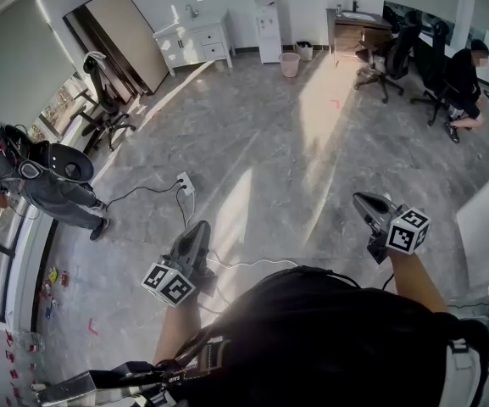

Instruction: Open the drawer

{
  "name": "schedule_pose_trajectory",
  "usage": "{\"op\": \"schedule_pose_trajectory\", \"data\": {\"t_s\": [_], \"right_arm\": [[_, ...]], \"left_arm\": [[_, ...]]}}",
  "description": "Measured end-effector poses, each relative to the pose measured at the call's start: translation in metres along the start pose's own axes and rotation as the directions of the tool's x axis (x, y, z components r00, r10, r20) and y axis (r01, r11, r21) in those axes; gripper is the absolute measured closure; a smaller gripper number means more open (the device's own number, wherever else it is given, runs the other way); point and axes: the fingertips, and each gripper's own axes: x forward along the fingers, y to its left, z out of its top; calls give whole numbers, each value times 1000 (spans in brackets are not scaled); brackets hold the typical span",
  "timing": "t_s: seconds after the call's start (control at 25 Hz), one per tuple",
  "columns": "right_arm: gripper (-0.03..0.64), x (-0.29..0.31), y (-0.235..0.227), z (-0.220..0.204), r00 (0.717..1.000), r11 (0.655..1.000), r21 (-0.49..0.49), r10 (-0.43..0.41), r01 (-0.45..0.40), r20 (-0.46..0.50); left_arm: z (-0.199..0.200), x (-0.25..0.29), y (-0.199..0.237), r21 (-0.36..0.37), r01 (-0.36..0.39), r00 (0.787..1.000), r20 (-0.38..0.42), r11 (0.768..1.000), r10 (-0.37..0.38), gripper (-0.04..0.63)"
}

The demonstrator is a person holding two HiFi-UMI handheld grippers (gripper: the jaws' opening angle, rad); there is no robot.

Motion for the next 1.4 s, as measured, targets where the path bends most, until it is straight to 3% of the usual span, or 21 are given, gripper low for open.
{"op": "schedule_pose_trajectory", "data": {"t_s": [0.4, 0.8, 1.08, 1.4], "right_arm": [[615, -41, -42, -6, 996, 997, 15, 73, -72, -42], [615, -24, -70, -34, 988, 991, 54, 128, -124, -81], [615, 19, -71, -36, 986, 992, 17, 125, -124, -108], [615, 125, -56, -12, 992, 997, -33, 59, -63, -107]], "left_arm": [[-36, 25, -53, -3, -69, 998, -10, 998, 69, 595], [-63, 34, -53, -2, -138, 989, -60, 990, 137, 595], [-60, 47, -10, -20, -116, 992, -47, 993, 115, 595], [-17, 49, 105, -55, -68, 998, -17, 996, 67, 595]]}}
